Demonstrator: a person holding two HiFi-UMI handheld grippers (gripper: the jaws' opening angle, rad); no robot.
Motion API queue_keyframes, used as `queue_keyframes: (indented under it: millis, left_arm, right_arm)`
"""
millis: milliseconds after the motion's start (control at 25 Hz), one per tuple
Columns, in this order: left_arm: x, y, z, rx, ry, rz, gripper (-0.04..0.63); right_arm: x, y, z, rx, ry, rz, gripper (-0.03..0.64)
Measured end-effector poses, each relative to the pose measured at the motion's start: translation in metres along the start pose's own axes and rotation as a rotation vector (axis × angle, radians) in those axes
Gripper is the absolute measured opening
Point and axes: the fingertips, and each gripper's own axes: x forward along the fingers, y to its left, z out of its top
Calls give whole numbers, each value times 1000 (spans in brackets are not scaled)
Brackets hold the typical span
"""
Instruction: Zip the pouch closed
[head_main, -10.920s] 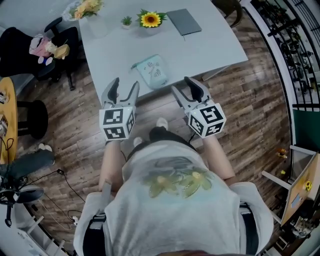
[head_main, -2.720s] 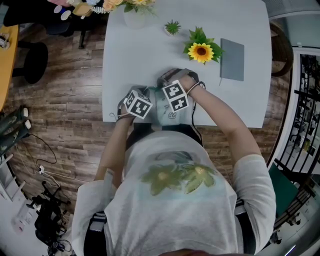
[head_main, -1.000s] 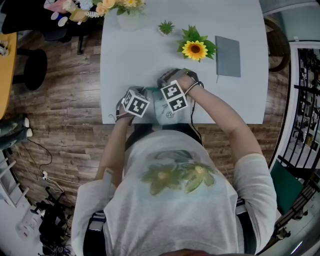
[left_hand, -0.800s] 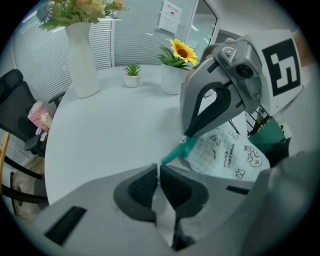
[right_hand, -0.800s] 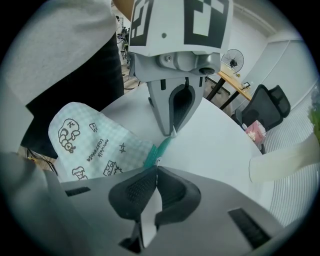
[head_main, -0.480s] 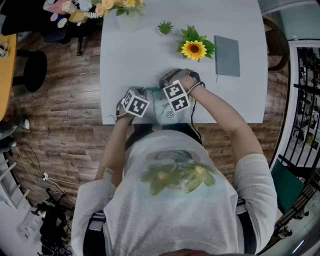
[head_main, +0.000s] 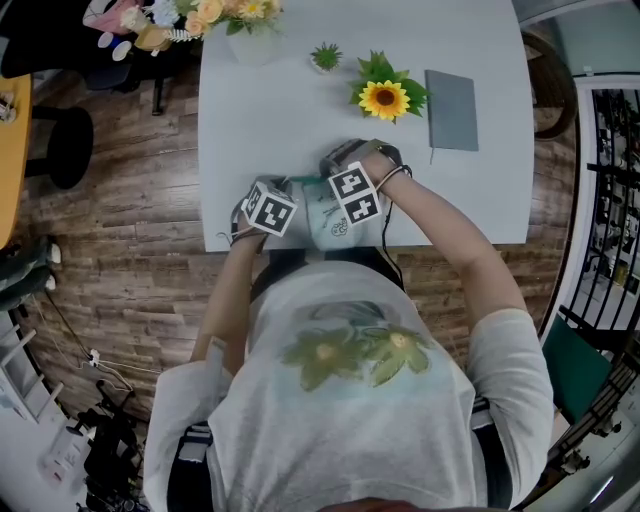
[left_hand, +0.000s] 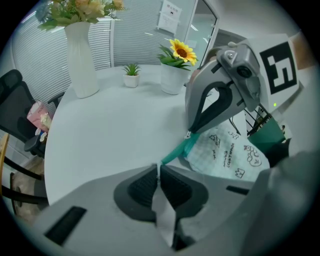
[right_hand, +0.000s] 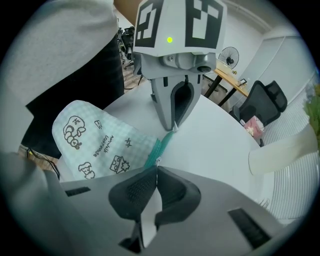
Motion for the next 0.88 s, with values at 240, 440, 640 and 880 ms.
queue_keyframes:
  millis: [240,440,640,880]
  left_arm:
    - [-1,-1,0,-1,2,0,26]
    - [0,0,0,-5,5,-2,26]
    - [0,0,0,-5,6,-7,26]
    - [-1,0,0,1,8,-11,26]
  right_arm:
    - [-3,1,1,-5,3,5,18]
    - [-3,2,-2,6,-2,6,18]
    - [-5,4,-8,49,-9,0,18]
    - [-6,6,-11,87,-16,-15,18]
